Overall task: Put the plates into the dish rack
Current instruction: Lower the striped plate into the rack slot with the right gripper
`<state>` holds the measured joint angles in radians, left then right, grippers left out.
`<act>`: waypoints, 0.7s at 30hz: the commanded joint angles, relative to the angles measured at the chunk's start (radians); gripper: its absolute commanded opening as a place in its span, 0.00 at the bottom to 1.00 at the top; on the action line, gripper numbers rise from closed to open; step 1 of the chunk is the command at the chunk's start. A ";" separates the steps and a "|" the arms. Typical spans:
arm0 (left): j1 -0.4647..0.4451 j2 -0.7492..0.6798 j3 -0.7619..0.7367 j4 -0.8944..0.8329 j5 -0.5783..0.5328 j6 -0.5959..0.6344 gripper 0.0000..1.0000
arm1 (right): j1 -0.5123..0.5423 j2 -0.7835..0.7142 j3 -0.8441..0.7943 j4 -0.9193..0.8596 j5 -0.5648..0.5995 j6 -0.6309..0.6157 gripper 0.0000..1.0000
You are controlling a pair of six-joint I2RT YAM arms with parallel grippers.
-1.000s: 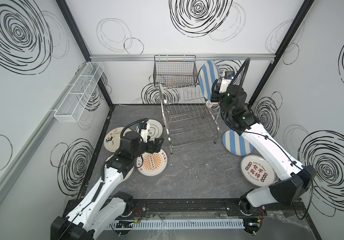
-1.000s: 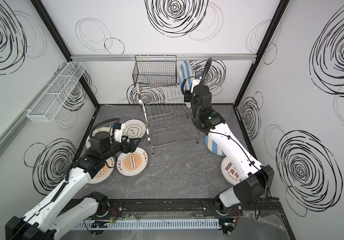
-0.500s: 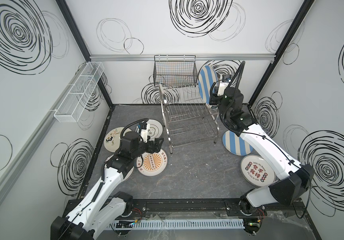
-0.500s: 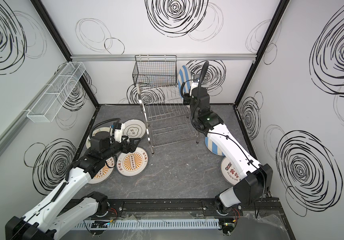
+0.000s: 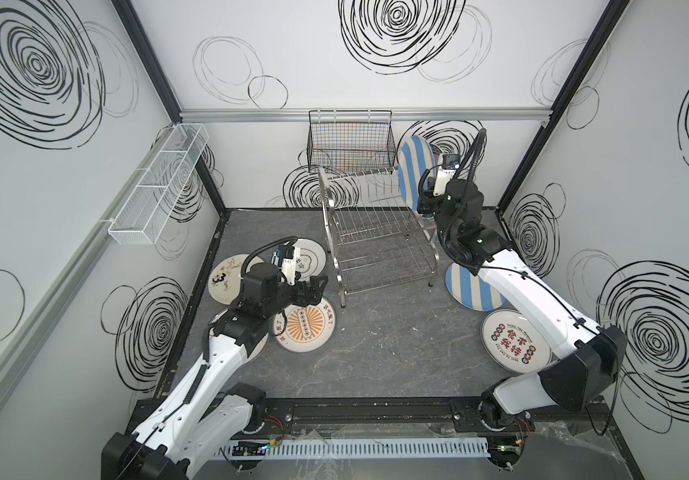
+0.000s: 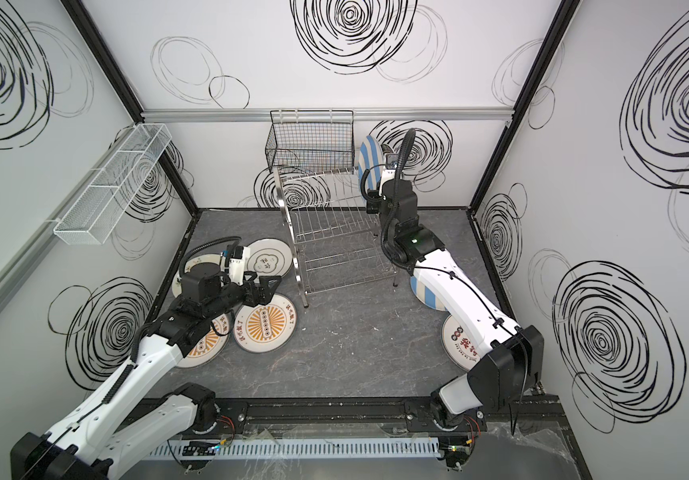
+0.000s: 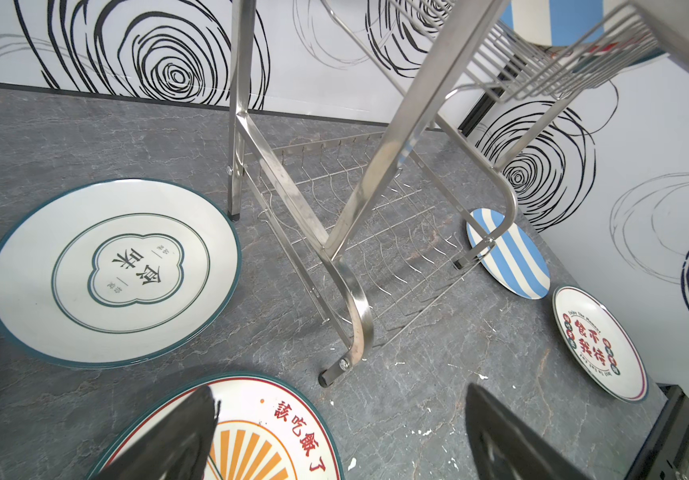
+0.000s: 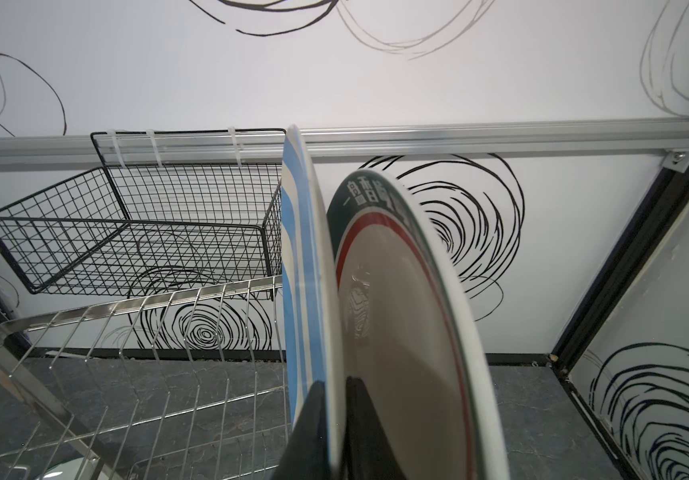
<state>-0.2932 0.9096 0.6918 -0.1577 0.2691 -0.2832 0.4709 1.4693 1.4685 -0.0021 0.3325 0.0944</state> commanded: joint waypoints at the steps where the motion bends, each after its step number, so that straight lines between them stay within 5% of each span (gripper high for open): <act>1: 0.009 -0.007 -0.007 0.036 0.002 0.014 0.96 | -0.002 -0.026 0.010 0.016 0.020 -0.010 0.20; 21: 0.009 -0.019 -0.008 0.037 0.009 0.013 0.96 | 0.019 -0.037 0.143 -0.122 0.014 -0.048 0.51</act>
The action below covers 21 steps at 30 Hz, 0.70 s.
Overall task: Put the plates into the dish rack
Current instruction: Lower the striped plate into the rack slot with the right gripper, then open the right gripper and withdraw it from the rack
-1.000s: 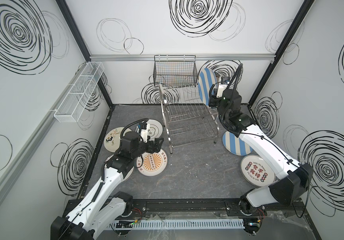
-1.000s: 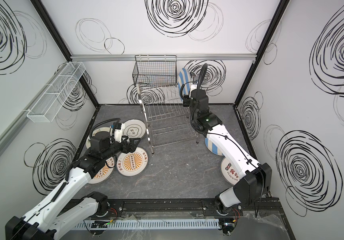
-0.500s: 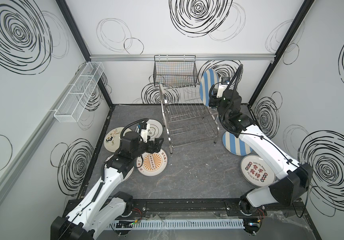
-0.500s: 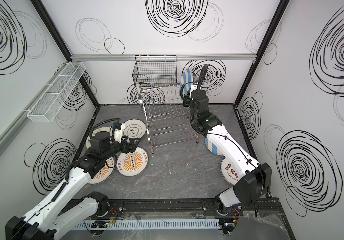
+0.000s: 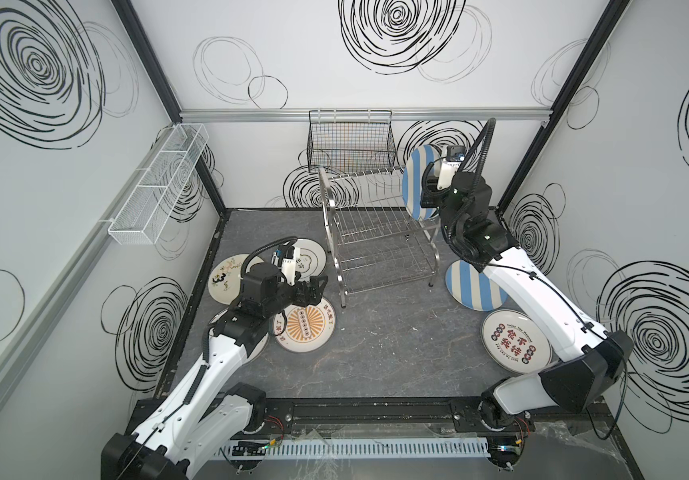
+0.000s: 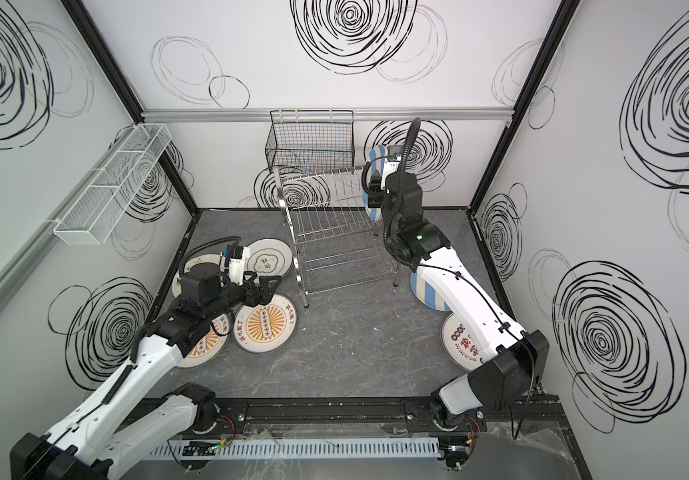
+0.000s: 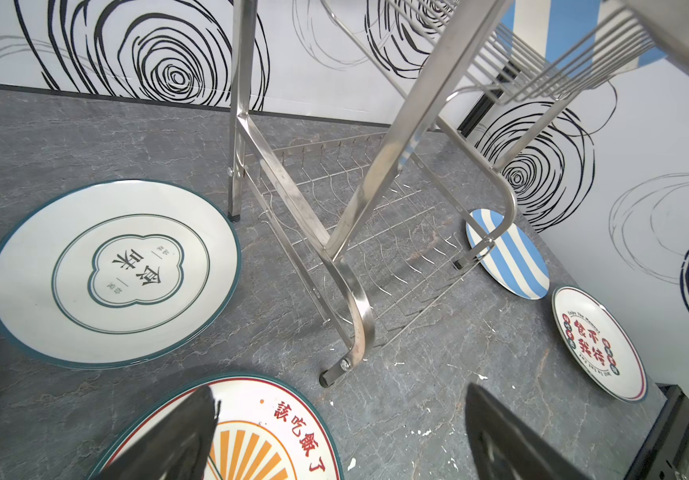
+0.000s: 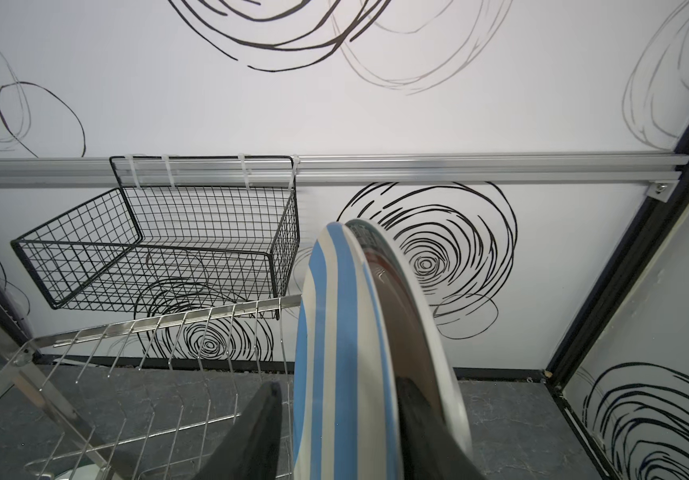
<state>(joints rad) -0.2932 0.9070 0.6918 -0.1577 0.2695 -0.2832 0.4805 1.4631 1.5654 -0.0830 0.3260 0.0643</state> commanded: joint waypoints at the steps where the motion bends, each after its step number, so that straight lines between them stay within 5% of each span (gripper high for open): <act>1: 0.009 -0.017 -0.008 0.037 0.009 0.013 0.96 | 0.014 -0.028 0.062 -0.060 0.027 -0.022 0.53; 10: 0.011 -0.027 -0.007 0.037 0.009 0.013 0.96 | 0.053 -0.053 0.147 -0.117 0.076 -0.064 0.67; 21: 0.014 -0.037 -0.008 0.037 0.015 0.012 0.96 | 0.182 -0.107 0.272 -0.281 0.109 -0.075 0.69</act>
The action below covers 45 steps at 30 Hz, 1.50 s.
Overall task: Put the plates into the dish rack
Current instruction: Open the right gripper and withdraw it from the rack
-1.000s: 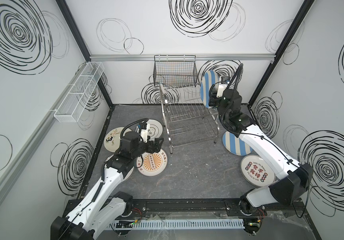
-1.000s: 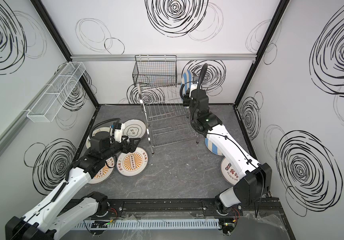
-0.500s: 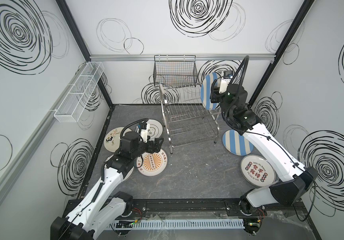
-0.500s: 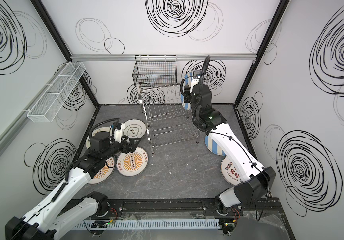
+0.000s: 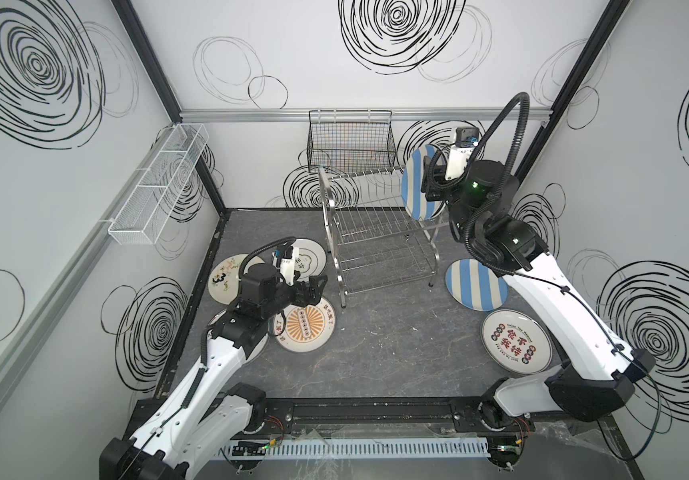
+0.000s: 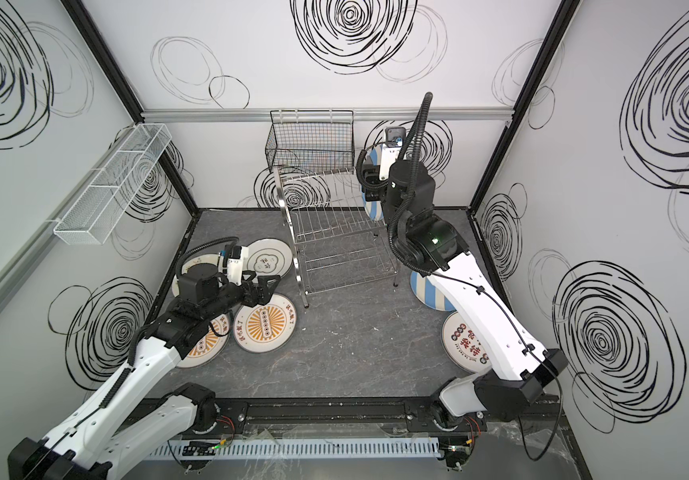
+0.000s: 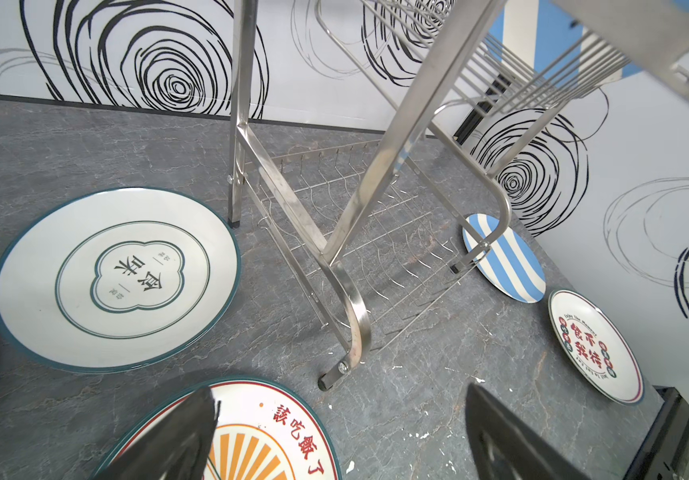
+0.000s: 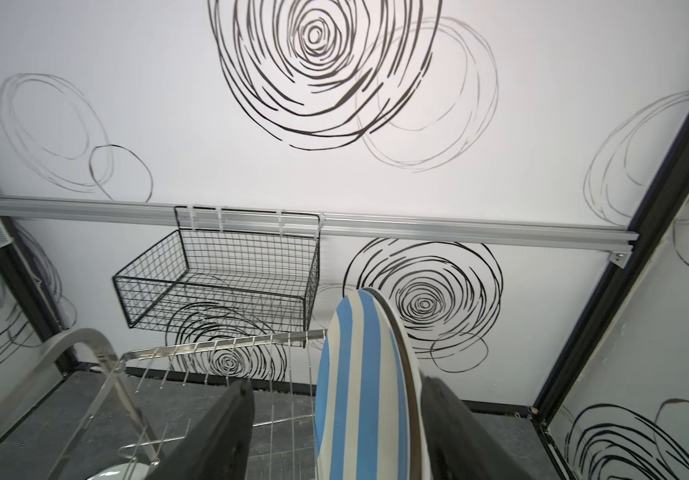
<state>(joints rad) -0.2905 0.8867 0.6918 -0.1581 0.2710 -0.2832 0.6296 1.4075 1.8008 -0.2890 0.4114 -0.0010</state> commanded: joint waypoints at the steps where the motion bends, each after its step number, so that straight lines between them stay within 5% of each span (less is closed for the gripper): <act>1: 0.011 -0.020 -0.005 0.037 0.013 0.012 0.96 | 0.047 -0.064 0.035 -0.102 0.020 0.000 0.69; 7: 0.014 -0.026 -0.006 0.036 0.020 0.011 0.96 | 0.105 -0.130 0.026 -0.415 -0.122 0.167 0.73; 13: 0.015 -0.030 -0.011 0.053 0.044 0.002 0.96 | 0.224 -0.245 -0.221 -0.531 -0.331 0.308 0.75; 21: 0.003 -0.016 -0.005 0.050 0.083 -0.008 0.96 | 0.257 -0.347 -0.542 -0.605 -0.173 0.535 0.77; 24: 0.004 -0.016 -0.003 0.046 0.085 -0.006 0.96 | 0.196 -0.326 -0.682 -0.636 -0.164 0.649 0.81; 28: 0.004 -0.022 -0.007 0.045 0.066 -0.003 0.96 | 0.092 -0.295 -0.862 -0.562 -0.269 0.666 0.81; 31: 0.004 -0.014 -0.008 0.042 0.065 -0.003 0.96 | 0.047 -0.270 -0.940 -0.551 -0.238 0.689 0.82; 45: 0.007 0.034 -0.030 0.078 0.085 -0.020 0.96 | -0.312 -0.132 -1.086 -0.402 -0.225 0.655 0.86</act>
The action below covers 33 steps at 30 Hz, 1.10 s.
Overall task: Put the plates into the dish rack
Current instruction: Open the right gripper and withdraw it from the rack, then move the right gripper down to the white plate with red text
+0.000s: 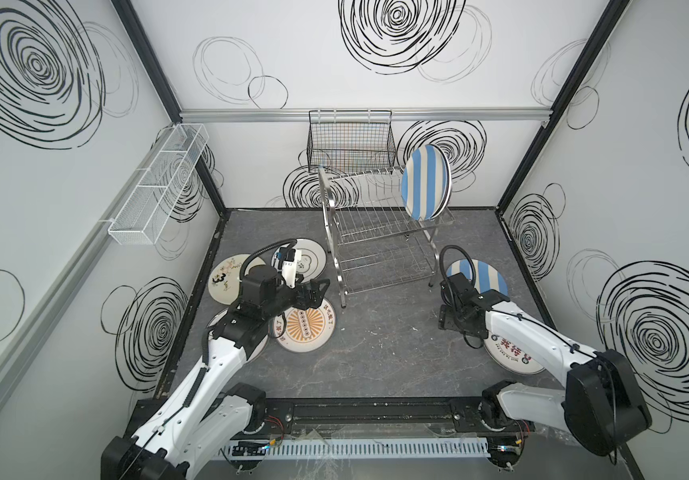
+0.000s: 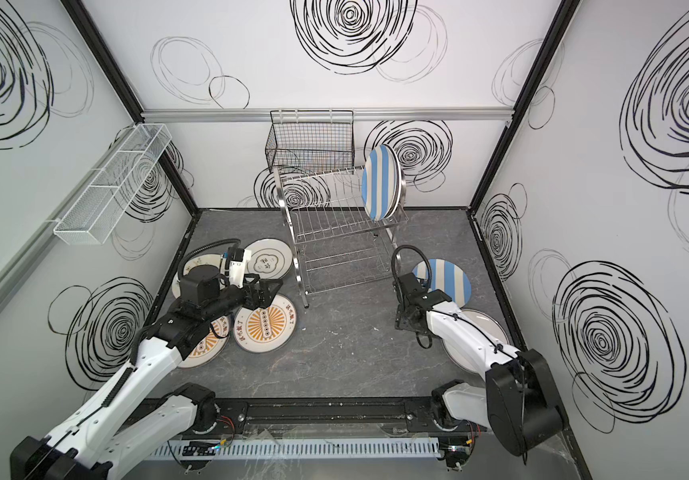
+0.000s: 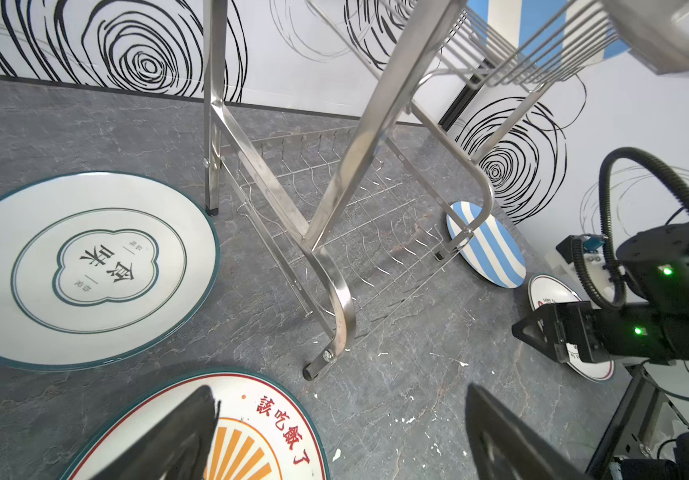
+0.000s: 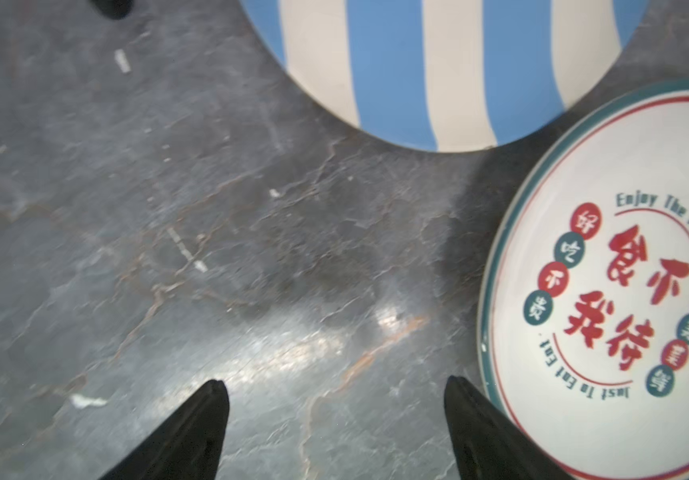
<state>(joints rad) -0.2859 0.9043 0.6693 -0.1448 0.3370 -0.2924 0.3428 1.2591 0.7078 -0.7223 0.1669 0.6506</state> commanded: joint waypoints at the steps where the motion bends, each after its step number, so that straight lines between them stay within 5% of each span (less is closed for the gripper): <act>1: 0.002 0.023 -0.007 0.062 0.022 -0.013 0.96 | -0.035 0.027 0.011 0.047 0.000 -0.008 0.86; 8: -0.008 0.011 -0.013 0.054 -0.010 -0.001 0.96 | -0.098 0.137 0.070 -0.014 0.096 -0.061 0.89; 14: -0.009 0.022 -0.010 0.053 -0.004 -0.002 0.96 | -0.220 0.206 0.065 -0.026 0.042 -0.111 0.90; 33: -0.016 0.039 -0.009 0.058 0.008 -0.008 0.96 | -0.262 0.157 0.013 0.075 -0.105 -0.172 0.89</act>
<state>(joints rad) -0.2966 0.9337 0.6674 -0.1318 0.3374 -0.2970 0.0845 1.4368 0.7334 -0.6647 0.0975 0.4969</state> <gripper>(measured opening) 0.959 0.895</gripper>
